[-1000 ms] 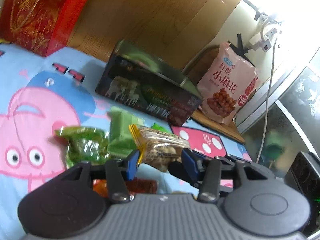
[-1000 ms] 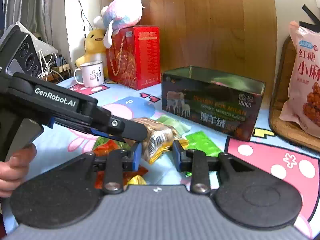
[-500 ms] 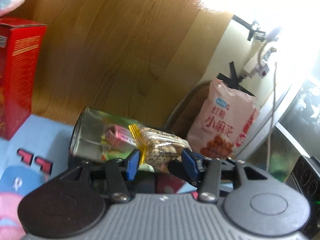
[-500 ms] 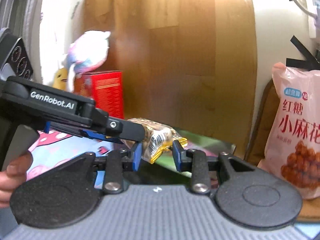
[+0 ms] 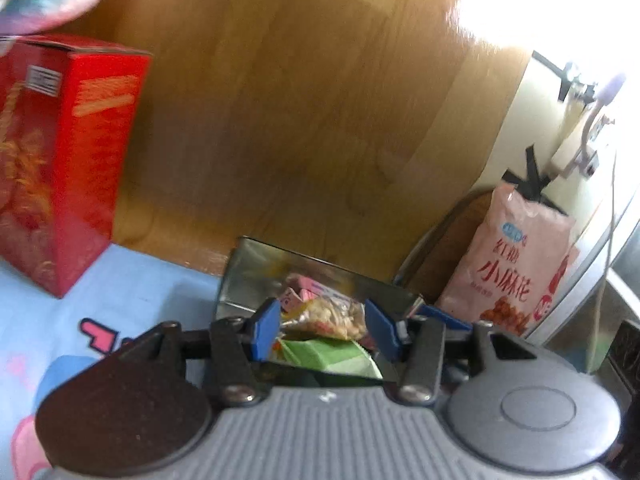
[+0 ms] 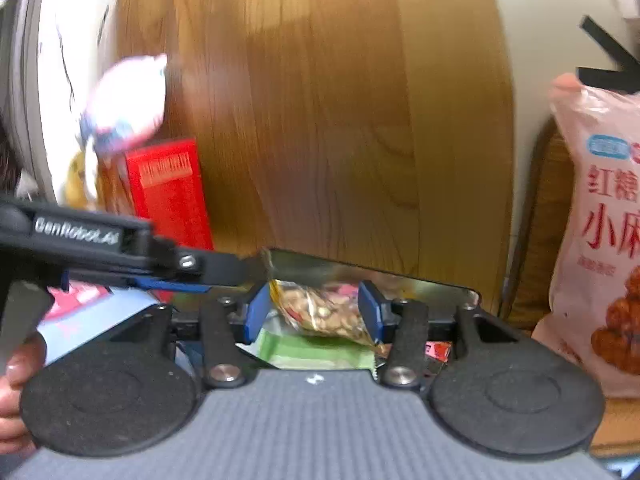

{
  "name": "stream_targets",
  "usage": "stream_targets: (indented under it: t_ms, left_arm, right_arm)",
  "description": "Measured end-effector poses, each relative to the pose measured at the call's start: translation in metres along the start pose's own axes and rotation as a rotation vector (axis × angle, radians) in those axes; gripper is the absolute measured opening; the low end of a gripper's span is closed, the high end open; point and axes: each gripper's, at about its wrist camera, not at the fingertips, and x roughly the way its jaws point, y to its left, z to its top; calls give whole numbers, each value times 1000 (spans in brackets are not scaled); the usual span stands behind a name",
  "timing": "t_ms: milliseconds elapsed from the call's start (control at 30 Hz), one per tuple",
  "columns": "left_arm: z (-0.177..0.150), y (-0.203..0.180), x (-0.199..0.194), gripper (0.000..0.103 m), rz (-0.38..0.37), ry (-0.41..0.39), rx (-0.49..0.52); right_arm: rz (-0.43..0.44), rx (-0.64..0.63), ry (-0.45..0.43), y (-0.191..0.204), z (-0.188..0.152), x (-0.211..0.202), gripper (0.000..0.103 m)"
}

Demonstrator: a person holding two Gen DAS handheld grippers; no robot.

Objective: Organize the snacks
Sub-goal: 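Lower the nut bag into the tin and open the left gripper, then grasp the bright green packet with the left gripper and lift it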

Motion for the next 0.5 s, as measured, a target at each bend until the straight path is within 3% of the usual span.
stream_targets:
  t_ms: [200, 400, 467, 500]
  left_arm:
    - [-23, 18, -38, 49, -20, 16, -40]
    - [-65, 30, -51, 49, -37, 124, -67]
    - [-76, 31, -54, 49, -50, 150, -73]
    - [-80, 31, -55, 49, -56, 157, -72]
  right_arm:
    - [48, 70, -21, -1, -15, -47, 52]
    - [99, 52, 107, 12, -54, -65, 59]
    - [99, 15, 154, 18, -67, -65, 74]
    - [94, -1, 180, 20, -73, -63, 77]
